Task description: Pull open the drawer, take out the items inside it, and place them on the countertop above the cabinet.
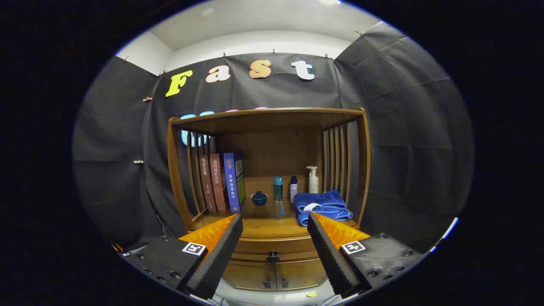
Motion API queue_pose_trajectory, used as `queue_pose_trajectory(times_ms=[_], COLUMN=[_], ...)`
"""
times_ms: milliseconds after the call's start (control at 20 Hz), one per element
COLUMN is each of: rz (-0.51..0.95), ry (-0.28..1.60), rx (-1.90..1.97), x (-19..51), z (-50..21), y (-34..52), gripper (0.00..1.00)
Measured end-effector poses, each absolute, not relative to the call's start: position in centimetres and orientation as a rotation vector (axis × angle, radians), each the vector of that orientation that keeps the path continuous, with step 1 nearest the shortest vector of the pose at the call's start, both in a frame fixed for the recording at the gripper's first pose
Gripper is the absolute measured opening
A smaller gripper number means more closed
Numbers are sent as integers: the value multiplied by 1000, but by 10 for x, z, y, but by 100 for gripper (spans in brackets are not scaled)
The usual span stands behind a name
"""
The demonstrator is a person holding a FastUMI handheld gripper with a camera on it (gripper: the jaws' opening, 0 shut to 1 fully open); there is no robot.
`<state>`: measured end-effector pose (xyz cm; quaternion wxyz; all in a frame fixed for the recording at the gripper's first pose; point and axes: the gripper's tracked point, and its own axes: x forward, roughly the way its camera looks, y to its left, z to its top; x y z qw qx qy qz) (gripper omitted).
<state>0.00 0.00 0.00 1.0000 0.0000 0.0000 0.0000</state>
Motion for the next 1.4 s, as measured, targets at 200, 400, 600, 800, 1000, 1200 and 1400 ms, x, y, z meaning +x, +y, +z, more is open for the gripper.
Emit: queue_pose_trajectory(times_ms=[200, 400, 600, 800, 1000, 1200, 1400], rz=[7, 18, 22, 19, 20, 20, 18], ry=[3, 7, 11, 15, 26, 52, 91], rx=[4, 0, -4, 3, 7, 7, 4], x=[0, 1, 2, 4, 7, 13, 27], z=[-3, -3, -5, -7, -13, -23, -43], y=[1, 6, 8, 5, 4, 5, 6], gripper=[99, 99, 99, 99, 100, 100, 100])
